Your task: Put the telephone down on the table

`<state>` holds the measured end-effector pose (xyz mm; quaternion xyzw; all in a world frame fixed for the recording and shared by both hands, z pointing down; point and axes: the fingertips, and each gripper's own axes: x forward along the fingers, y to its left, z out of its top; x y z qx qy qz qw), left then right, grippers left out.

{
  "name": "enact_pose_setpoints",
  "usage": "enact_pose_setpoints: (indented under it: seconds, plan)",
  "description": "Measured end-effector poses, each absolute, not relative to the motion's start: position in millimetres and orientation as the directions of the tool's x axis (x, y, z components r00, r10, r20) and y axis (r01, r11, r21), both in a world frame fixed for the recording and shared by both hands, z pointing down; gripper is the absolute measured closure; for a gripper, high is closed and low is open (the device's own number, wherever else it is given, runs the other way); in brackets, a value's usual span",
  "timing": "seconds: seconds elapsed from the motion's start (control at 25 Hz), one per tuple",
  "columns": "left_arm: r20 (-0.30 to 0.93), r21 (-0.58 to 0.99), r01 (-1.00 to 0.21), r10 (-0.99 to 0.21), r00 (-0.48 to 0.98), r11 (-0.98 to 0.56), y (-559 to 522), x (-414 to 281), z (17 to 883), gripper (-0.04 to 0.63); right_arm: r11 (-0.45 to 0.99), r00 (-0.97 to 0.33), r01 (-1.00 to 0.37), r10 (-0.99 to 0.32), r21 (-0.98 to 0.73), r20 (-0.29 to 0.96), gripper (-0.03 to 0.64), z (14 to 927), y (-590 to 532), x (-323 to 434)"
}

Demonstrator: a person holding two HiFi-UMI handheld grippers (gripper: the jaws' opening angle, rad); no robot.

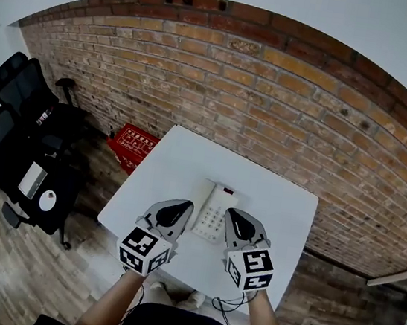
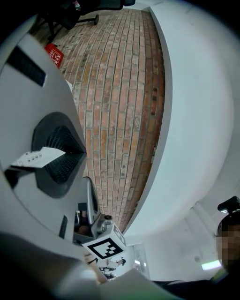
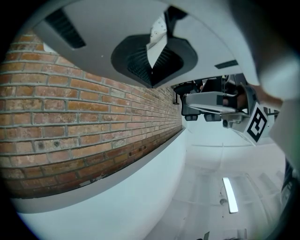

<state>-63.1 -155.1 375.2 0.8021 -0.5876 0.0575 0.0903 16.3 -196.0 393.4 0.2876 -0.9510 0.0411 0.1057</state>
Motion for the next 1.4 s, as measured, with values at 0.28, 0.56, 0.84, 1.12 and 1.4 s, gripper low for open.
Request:
enact_pose_setpoints:
  seconds: [0.28, 0.56, 0.84, 1.12, 1.4]
  plan:
    - [0.177, 0.056, -0.949, -0.932, 0.316, -0.311, -145.6, -64.2, 359.0, 0.588, 0.841, -0.822, -0.541, -0.524, -0.018, 0.223, 0.604, 384.5, -180.1, 7.5]
    - [0.147, 0.039, -0.939, -0.927, 0.344, -0.342, -118.5, -78.9, 341.5, 0.588, 0.83, -0.814, -0.558, -0.548, 0.002, 0.191, 0.604, 365.3, -152.1, -8.9]
    - [0.136, 0.03, -0.926, -0.917, 0.376, -0.375, -80.8, -100.4, 329.9, 0.588, 0.809, -0.796, -0.588, -0.581, 0.015, 0.171, 0.604, 348.7, -112.2, -30.0]
    - [0.123, 0.038, -0.914, -0.906, 0.405, -0.403, -38.3, -118.4, 326.6, 0.588, 0.786, -0.775, -0.618, -0.613, 0.017, 0.156, 0.604, 339.9, -67.4, -47.0]
    - [0.099, 0.062, -0.898, -0.893, 0.44, -0.436, 3.1, -130.4, 319.1, 0.588, 0.762, -0.753, -0.647, -0.645, 0.035, 0.13, 0.604, 323.9, -26.2, -60.6]
